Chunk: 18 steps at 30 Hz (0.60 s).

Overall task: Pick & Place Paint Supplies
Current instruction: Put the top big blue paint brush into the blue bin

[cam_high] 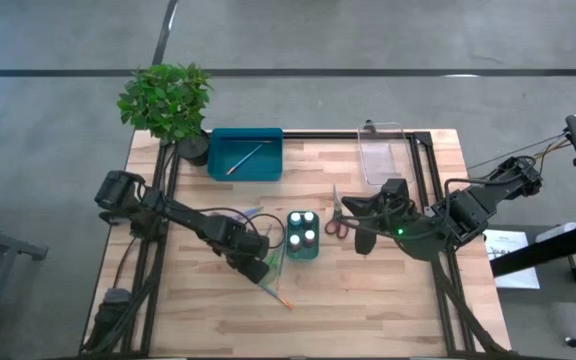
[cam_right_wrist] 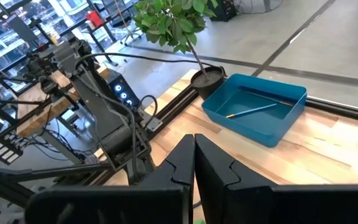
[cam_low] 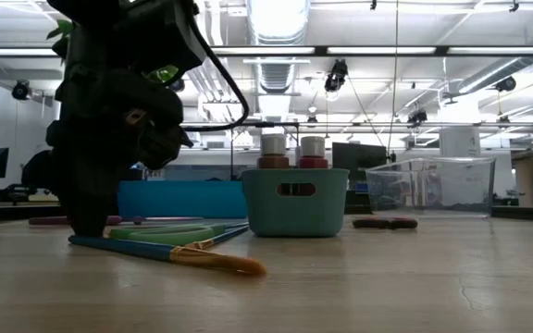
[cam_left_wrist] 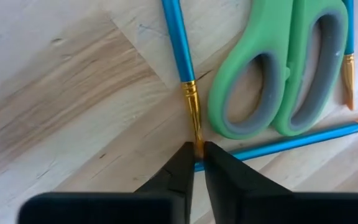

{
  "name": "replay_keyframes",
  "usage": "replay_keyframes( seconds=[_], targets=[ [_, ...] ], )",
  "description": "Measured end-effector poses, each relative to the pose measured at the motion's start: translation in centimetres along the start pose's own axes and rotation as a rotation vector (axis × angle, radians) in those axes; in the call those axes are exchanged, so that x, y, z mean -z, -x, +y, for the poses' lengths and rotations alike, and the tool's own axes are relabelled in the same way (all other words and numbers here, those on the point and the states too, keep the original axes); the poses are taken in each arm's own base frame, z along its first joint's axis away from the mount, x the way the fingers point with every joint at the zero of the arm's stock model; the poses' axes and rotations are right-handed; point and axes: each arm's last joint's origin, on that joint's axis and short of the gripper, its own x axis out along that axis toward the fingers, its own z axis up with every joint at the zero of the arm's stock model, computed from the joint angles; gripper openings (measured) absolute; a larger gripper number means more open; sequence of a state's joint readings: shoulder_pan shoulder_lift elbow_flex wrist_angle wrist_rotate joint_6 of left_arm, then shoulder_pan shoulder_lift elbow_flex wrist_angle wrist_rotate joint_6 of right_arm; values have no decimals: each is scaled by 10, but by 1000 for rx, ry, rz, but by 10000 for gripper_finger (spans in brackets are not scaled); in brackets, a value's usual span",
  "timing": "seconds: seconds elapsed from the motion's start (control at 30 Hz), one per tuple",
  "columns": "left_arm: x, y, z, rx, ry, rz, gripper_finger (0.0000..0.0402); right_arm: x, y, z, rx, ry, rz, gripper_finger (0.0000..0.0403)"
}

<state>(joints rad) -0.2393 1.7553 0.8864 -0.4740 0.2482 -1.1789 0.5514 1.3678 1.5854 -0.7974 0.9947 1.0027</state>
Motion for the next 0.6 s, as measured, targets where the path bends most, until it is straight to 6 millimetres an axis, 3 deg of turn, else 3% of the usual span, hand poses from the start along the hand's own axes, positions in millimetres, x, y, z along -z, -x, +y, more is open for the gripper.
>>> replay_keyframes(
  seconds=[0.13,0.4,0.6],
  targets=[
    [1,1,1,-14,-9,-4,7,1,0,-1,6,-2,4,9],
    [2,18,7,-42,-18,-67,2,1,0,-1,8,-3,5,9],
    [6,43,3,26,-84,-140,1,1,0,-1,8,-4,5,9]
  ],
)
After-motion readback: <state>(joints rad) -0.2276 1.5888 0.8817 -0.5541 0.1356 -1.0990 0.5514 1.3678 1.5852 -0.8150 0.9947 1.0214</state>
